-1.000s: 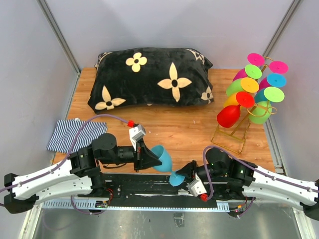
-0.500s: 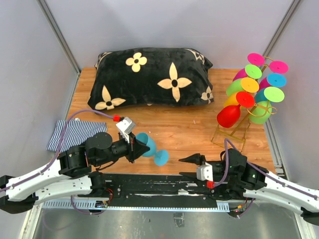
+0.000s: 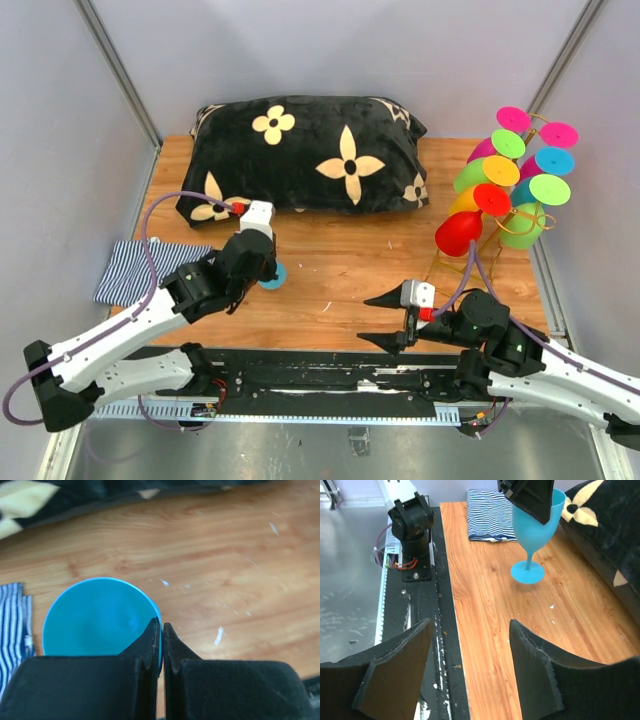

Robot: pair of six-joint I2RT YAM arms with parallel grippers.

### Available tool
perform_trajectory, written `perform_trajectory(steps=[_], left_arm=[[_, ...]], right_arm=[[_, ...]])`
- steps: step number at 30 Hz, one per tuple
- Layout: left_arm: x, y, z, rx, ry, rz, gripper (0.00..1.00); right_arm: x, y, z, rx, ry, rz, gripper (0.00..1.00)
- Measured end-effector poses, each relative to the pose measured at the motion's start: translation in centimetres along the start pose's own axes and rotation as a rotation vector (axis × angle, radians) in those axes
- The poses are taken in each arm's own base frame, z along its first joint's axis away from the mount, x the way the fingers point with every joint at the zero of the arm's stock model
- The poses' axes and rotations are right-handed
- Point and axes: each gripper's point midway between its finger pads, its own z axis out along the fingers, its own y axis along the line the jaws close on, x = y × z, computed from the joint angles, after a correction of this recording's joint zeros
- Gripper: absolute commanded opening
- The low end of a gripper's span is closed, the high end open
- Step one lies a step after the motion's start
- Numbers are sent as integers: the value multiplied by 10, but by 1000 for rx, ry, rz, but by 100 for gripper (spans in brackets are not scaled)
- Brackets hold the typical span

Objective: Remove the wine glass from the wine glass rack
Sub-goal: Place the wine glass at the center of the board.

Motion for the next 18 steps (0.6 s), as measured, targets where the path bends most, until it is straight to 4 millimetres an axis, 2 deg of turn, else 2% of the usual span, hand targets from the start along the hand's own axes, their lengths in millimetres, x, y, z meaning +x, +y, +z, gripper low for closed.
perform_trajectory(steps=[3,6,8,11,16,18], left_arm=[[-6,29,18,-99,-19,-51,0],[-16,49,31,-144,-40,-104,1],[-20,63,42,-178,-49,-121,0],[-17,68,60,-204,-27,-107,1],[6,71,86,-230,69,-44,1],[9,73,93,-242,85,-23,1]], right_arm=[[-10,-3,3,25,4,84,68],[-13,-4,8,44,25,175,80],[-13,-2,11,45,37,235,83],[-10,1,13,47,52,323,84],[-11,1,18,65,105,398,84],[-10,-2,22,81,134,413,86]])
